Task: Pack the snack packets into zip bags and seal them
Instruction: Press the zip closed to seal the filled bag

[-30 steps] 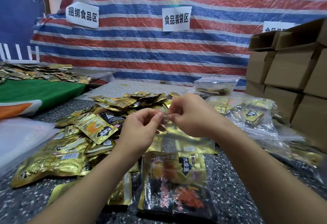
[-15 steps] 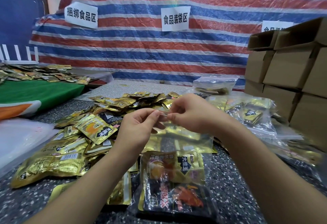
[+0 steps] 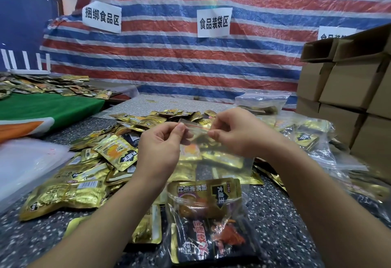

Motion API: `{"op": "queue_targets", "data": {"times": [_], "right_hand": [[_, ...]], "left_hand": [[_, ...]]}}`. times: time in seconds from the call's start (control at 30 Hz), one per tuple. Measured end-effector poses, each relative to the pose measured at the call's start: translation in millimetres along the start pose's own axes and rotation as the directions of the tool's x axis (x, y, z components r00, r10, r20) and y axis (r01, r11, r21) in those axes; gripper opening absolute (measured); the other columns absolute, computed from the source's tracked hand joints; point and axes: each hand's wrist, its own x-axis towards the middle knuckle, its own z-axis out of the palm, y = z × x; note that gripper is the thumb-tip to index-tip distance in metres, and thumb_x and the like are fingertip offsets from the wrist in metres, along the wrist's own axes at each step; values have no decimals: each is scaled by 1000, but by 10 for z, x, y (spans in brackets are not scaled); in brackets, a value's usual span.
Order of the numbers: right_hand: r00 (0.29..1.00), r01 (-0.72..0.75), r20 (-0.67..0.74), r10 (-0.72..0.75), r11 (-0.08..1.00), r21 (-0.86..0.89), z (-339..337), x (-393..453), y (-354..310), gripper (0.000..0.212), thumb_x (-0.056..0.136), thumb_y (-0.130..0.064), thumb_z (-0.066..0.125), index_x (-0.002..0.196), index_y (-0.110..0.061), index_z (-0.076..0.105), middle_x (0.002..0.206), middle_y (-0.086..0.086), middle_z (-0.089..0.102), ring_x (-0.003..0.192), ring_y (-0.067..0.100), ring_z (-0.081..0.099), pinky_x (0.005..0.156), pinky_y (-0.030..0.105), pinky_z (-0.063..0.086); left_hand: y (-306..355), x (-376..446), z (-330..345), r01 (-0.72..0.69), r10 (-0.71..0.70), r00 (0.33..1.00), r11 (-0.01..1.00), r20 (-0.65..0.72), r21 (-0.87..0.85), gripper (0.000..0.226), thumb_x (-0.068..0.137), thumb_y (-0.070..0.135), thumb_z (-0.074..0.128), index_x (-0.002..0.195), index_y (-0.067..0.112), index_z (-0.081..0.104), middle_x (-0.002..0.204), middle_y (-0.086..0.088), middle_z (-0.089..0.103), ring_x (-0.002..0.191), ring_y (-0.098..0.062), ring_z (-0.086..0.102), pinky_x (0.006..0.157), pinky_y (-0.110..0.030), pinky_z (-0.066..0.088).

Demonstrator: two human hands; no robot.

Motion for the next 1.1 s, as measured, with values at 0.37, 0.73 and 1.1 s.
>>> {"op": "queue_targets", "data": {"times": [0.37,0.73,1.1], "right_hand": [[997,-50,47,56,992,-113,-232,-70,74,19,97,-32,63,80,-24,63,73,-6,61,62,7,51,53,25,37],[995,-72,48,82,981,-180,-334,-77,218,16,96,-33,63,84,-23,66,78,-4,64,69,12,56,57,29,41],[996,69,75,-56,981,-182,-386,-98,323,15,96,-27,64,82,-25,62,66,-8,55,54,-2,48,49,15,37]], "left_hand": [[22,82,-98,37,-40,995,999,-94,-28,30,99,21,57,76,19,76,82,-8,75,84,-37,70,78,-62,56],[46,113,-133,68,-73,988,997,-138,-39,28,99,20,57,78,17,74,80,-5,76,74,-29,72,65,-58,59],[4,146,-150,48,-48,987,999,-154,-8,36,100,20,57,69,23,75,75,-4,75,74,-30,71,67,-57,59]]}}
